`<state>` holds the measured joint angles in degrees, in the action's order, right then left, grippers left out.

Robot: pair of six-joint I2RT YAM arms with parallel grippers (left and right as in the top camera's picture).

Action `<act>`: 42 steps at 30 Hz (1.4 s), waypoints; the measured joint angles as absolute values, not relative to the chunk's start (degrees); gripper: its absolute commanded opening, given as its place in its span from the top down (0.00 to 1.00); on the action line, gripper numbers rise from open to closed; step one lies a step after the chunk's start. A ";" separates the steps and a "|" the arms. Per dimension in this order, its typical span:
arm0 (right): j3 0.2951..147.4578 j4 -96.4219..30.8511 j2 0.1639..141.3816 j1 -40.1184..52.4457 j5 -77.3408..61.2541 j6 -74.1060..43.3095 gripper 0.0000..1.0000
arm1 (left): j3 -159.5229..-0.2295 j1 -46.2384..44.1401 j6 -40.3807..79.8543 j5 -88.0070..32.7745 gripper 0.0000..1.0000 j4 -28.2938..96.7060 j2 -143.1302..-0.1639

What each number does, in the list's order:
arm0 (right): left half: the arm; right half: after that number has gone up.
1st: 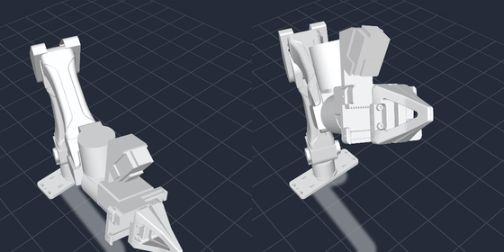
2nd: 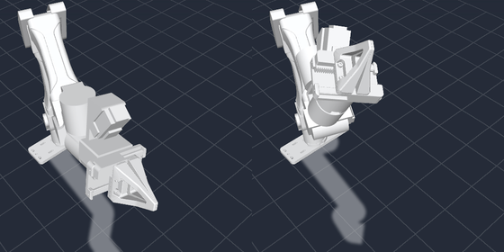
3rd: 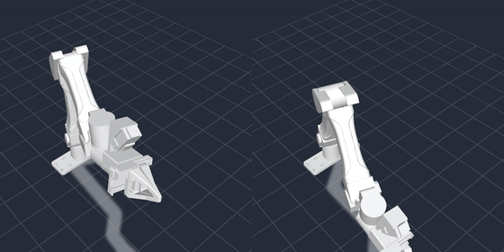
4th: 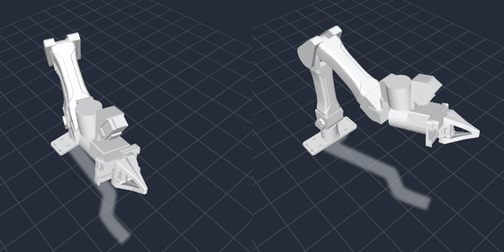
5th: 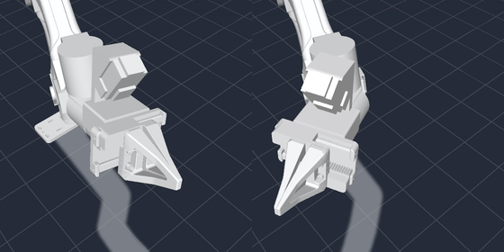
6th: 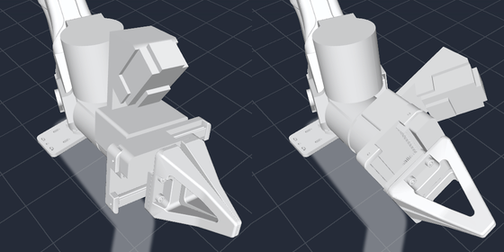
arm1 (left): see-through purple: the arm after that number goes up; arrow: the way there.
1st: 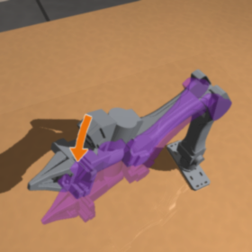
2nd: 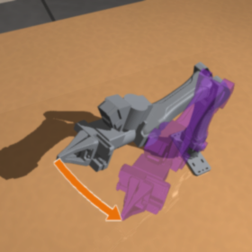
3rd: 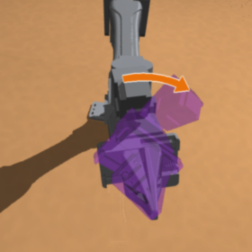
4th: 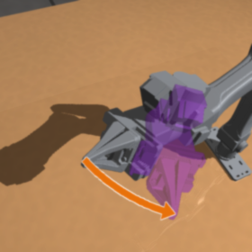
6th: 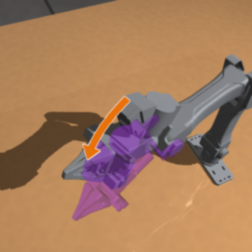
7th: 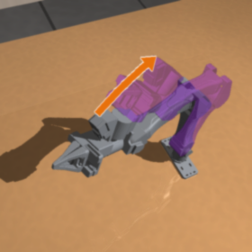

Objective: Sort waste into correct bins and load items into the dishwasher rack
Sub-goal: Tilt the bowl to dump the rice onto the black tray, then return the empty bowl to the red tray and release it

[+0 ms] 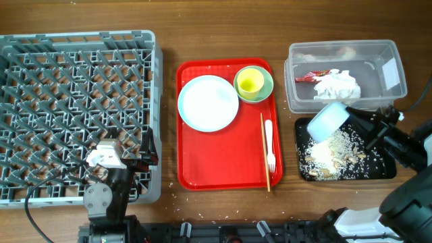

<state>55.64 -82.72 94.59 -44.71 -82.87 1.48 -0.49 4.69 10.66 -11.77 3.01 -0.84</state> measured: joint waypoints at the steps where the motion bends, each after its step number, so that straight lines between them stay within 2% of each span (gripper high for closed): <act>1: 55.55 -80.84 94.59 -44.73 -83.29 2.48 0.96 | -0.49 4.69 10.63 -11.77 0.00 2.98 -0.84; 3: 55.55 -76.09 94.54 -44.99 -83.74 1.61 0.96 | -0.49 4.69 10.63 -11.77 0.00 2.98 -0.84; 6: 55.57 -78.70 94.48 -45.15 -83.09 1.41 0.96 | -0.49 4.69 10.63 -11.77 0.00 2.98 -0.84; 9: 55.57 -90.54 93.93 -45.10 -83.22 7.16 0.96 | -0.49 4.69 10.63 -11.77 0.00 2.98 -0.84; 11: 55.59 -87.00 93.08 -45.17 -86.46 10.20 0.96 | -0.49 4.69 10.66 -11.77 0.00 2.98 -0.84; 15: 55.64 -78.54 93.08 -45.65 -87.07 7.49 0.96 | -0.49 4.69 10.63 -11.77 0.00 2.98 -0.84; 20: 55.61 -84.07 91.94 -44.77 -85.23 5.96 0.96 | -0.49 4.69 10.66 -11.77 0.00 2.98 -0.84; 24: 55.46 -82.32 88.49 -44.53 -85.47 6.44 0.96 | -0.49 4.69 10.63 -11.77 0.00 2.98 -0.84; 26: 55.55 -72.64 86.61 -44.14 -85.38 2.57 0.96 | -0.49 4.69 10.63 -11.77 0.00 2.98 -0.84; 30: 55.64 -72.77 85.34 -42.11 -82.41 -4.56 0.96 | -0.49 4.69 10.63 -11.77 0.00 2.98 -0.84; 32: 55.53 -71.22 82.08 -39.24 -81.12 -7.57 0.96 | -0.49 4.69 10.63 -11.77 0.00 2.98 -0.84; 34: 55.66 -63.66 75.94 -36.56 -77.41 -13.76 0.96 | -0.49 4.69 10.66 -11.77 0.00 2.98 -0.84; 37: 56.03 -55.94 66.24 -31.16 -63.59 -26.44 0.96 | -0.49 4.69 10.63 -11.77 0.00 2.98 -0.84; 42: 56.49 -48.49 51.18 -5.23 -35.31 -44.53 0.96 | -0.49 4.69 10.63 -11.73 0.00 2.98 -0.84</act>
<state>56.49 -48.49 51.18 -5.23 -35.31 -44.53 -0.49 4.69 10.63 -11.73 2.98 -0.84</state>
